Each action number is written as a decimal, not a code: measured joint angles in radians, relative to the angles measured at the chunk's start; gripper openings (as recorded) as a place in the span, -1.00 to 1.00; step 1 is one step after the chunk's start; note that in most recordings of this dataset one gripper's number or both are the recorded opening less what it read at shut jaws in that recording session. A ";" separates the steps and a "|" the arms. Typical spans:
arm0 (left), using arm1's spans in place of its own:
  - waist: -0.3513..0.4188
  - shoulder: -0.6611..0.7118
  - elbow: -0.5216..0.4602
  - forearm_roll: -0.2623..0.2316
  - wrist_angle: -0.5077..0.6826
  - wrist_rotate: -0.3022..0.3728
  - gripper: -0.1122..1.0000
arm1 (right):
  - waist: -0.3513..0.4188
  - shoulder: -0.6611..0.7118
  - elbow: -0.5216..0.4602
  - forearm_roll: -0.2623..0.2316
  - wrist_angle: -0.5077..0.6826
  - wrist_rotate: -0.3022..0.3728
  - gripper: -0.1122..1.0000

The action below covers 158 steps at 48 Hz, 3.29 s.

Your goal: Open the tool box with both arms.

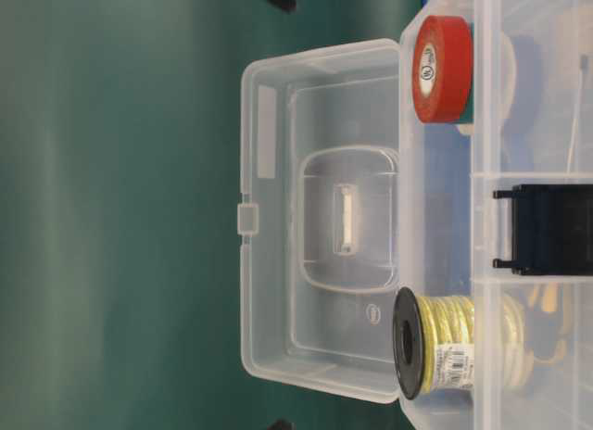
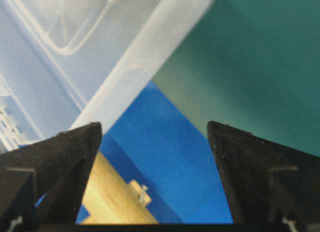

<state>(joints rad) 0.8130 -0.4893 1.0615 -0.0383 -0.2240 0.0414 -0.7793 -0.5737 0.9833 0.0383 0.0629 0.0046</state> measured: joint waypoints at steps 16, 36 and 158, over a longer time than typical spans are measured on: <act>0.009 -0.164 0.075 0.002 0.046 -0.002 0.82 | -0.014 -0.146 0.063 0.000 0.061 0.006 0.72; -0.175 -0.219 0.098 0.000 0.066 -0.008 0.82 | 0.173 -0.153 0.066 0.017 0.072 0.011 0.72; -0.676 -0.629 0.295 0.003 0.353 0.060 0.81 | 0.666 -0.414 0.324 0.029 0.130 0.095 0.72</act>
<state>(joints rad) 0.1365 -1.1183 1.3560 -0.0353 0.1289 0.1012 -0.1135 -0.9879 1.3070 0.0675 0.1933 0.0997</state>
